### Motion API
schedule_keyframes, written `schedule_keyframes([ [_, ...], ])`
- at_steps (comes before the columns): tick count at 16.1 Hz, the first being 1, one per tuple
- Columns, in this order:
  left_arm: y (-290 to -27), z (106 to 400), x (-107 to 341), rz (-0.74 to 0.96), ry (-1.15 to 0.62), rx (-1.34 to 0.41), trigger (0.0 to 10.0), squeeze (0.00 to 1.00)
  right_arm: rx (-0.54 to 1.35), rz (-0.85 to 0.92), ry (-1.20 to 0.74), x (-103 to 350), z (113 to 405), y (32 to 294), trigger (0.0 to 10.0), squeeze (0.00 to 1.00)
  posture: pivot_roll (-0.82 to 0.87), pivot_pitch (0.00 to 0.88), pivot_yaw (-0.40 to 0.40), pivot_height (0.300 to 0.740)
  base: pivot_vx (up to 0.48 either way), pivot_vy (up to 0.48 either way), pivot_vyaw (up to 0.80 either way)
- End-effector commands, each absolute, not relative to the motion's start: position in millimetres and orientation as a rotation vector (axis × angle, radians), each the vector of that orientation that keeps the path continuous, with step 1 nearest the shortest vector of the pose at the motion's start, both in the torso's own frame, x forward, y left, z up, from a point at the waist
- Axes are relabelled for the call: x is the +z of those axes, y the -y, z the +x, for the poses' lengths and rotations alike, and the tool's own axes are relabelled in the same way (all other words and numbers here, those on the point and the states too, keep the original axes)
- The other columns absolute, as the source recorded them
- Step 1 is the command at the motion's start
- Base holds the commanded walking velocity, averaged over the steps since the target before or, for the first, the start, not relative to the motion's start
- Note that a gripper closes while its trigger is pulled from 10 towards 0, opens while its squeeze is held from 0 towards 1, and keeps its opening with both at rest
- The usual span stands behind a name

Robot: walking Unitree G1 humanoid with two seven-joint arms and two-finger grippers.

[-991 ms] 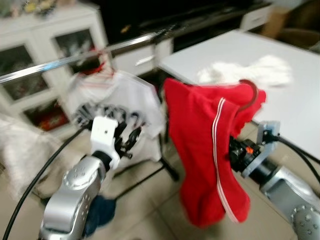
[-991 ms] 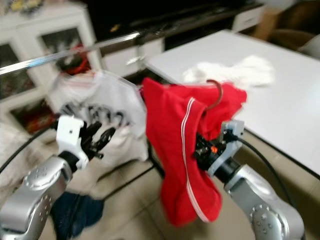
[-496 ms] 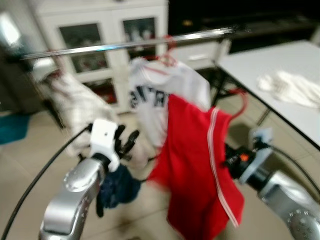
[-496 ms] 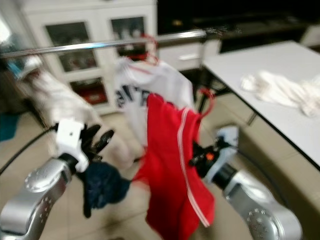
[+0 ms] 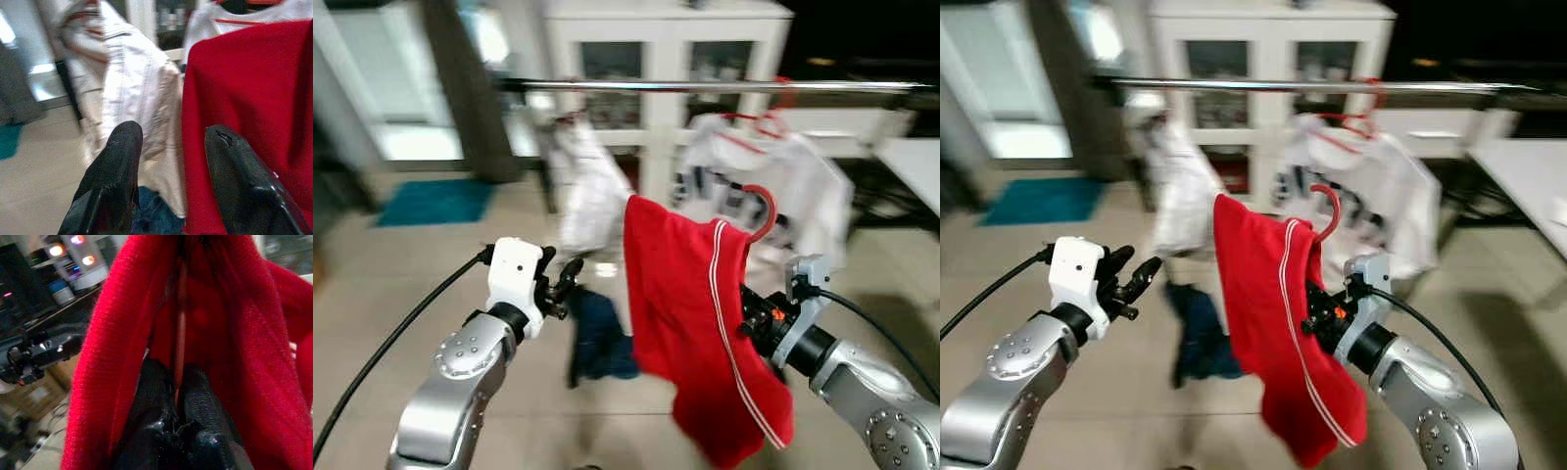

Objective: Hang hanger

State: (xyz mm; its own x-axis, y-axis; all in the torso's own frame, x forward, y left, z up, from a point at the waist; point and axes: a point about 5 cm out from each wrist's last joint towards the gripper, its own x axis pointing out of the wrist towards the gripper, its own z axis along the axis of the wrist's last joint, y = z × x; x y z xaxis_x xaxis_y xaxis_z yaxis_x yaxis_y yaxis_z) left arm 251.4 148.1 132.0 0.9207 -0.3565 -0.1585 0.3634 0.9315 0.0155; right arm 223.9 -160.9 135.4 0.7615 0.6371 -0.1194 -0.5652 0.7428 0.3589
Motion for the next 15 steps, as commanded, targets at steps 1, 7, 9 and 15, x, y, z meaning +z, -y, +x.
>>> schedule_keyframes([
  [1, -147, 252, 133, 0.058, -0.149, -0.368, 10.0, 0.0, 0.683, 0.291, -0.189, 143, 229, 160, 10.0, 0.0, -0.06, 0.0, 0.043, 0.74, 0.0, -0.266, 0.79],
  [7, -146, 252, 132, 0.061, -0.147, -0.361, 10.0, 0.0, 0.695, 0.275, -0.184, 143, 233, 158, 10.0, 0.0, -0.06, 0.0, 0.037, 0.74, 0.0, -0.282, 0.79],
  [9, -147, 253, 132, 0.063, -0.146, -0.358, 10.0, 0.0, 0.694, 0.256, -0.173, 145, 236, 157, 10.0, 0.0, -0.06, 0.0, 0.032, 0.74, 0.0, -0.283, 0.67],
  [15, -141, 263, 138, 0.024, -0.122, -0.442, 10.0, 0.1, 0.6, 0.194, -0.134, 151, 252, 151, 10.0, 0.0, -0.07, 0.0, 0.017, 0.74, 0.0, -0.041, 0.0],
])
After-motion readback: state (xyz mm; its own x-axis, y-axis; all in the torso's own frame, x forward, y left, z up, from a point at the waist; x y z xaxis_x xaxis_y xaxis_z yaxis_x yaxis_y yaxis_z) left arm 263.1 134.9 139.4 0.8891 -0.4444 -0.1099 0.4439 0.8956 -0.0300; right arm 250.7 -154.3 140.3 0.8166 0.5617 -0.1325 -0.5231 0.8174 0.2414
